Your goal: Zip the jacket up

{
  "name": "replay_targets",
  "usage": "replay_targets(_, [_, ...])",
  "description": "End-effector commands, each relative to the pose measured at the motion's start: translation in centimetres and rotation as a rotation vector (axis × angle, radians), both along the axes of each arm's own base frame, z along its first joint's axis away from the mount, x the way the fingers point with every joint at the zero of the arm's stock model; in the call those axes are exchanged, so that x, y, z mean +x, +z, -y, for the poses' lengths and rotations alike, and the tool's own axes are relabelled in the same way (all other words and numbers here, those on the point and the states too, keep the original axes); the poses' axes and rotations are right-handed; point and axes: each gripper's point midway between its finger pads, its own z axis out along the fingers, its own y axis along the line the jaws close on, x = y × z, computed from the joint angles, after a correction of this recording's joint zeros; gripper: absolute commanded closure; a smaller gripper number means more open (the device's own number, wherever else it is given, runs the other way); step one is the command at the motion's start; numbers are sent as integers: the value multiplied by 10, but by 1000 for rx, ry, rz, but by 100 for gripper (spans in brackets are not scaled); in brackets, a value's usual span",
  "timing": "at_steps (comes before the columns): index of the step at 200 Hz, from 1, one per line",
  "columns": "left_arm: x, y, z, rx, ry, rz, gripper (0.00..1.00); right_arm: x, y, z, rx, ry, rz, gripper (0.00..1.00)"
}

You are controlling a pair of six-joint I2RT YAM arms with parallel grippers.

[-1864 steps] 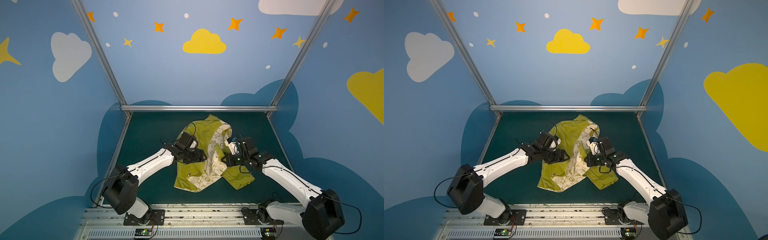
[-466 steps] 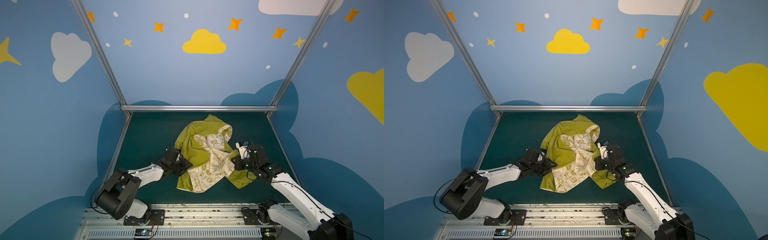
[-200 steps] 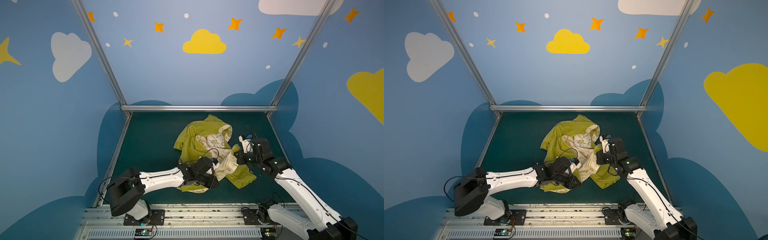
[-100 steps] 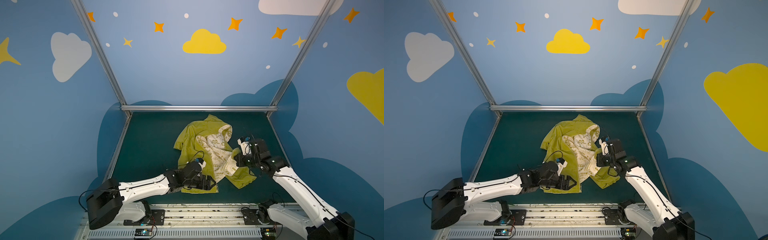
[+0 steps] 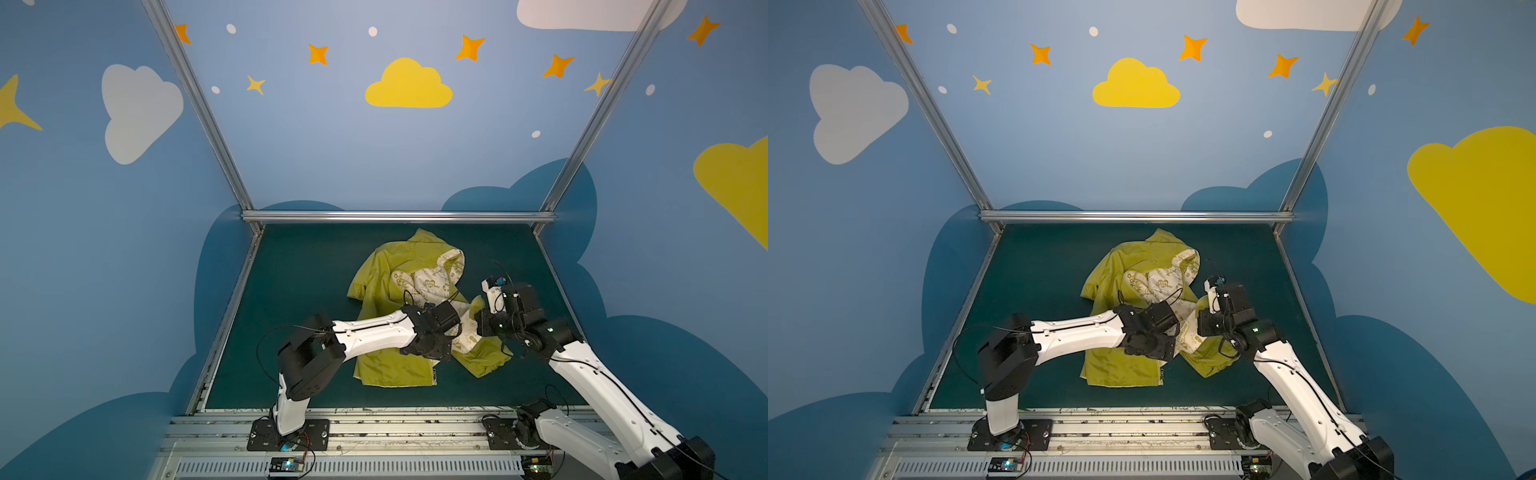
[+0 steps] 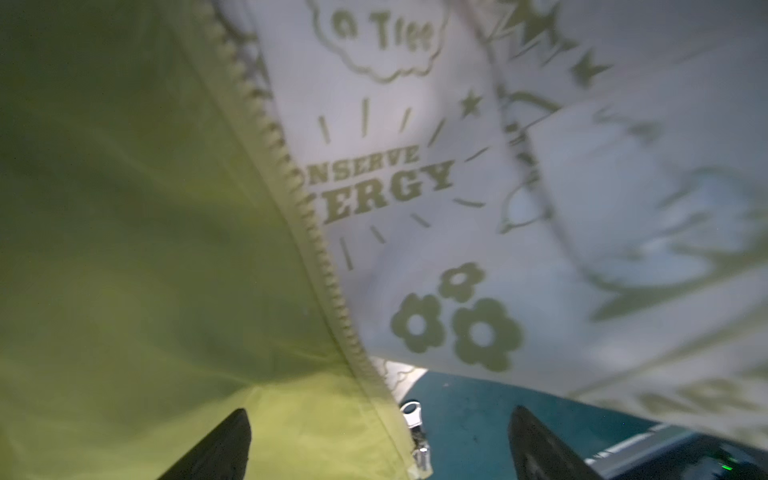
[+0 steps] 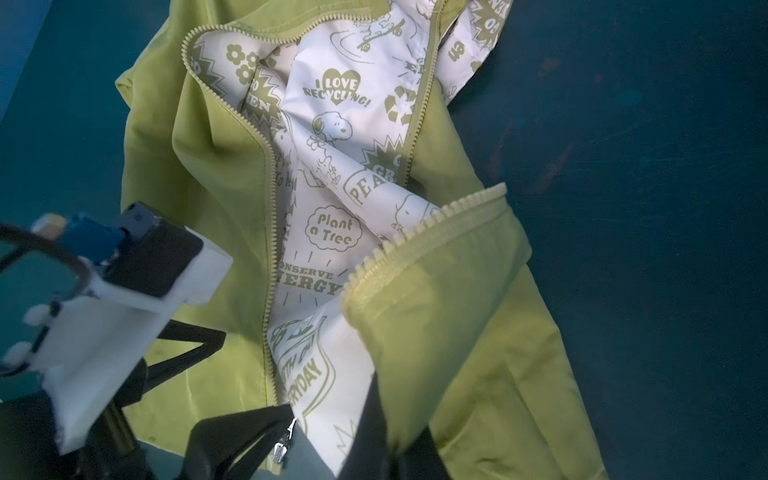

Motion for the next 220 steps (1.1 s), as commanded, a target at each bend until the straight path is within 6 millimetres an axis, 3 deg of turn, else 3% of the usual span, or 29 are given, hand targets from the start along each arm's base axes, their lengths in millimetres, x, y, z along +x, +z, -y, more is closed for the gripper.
replay_targets(1, [-7, -11, -30, 178, -3, -13, 9, 3, 0, 8, -5, -39, 20, 100])
replay_targets(45, [-8, -34, -30, 178, 19, -30, 26, 3, 4, 4, 27, -21, 31, 100])
replay_targets(75, [0, -35, -38, 78, 77, -41, 64, -3, 12, -21, 122, 110, 48, 100])
replay_targets(94, [7, -20, -48, -6, 117, 4, 77, -8, 16, -38, 197, 183, 56, 100])
replay_targets(145, [24, 41, -56, -273, 97, 179, 97, -27, 31, -85, 257, 426, 78, 100])
replay_targets(180, [34, 83, -66, -545, 72, 342, 97, -40, 45, -107, 293, 525, 113, 100])
replay_targets(220, [29, 96, -72, -767, 4, 407, 97, -56, 50, -130, 448, 603, 110, 100])
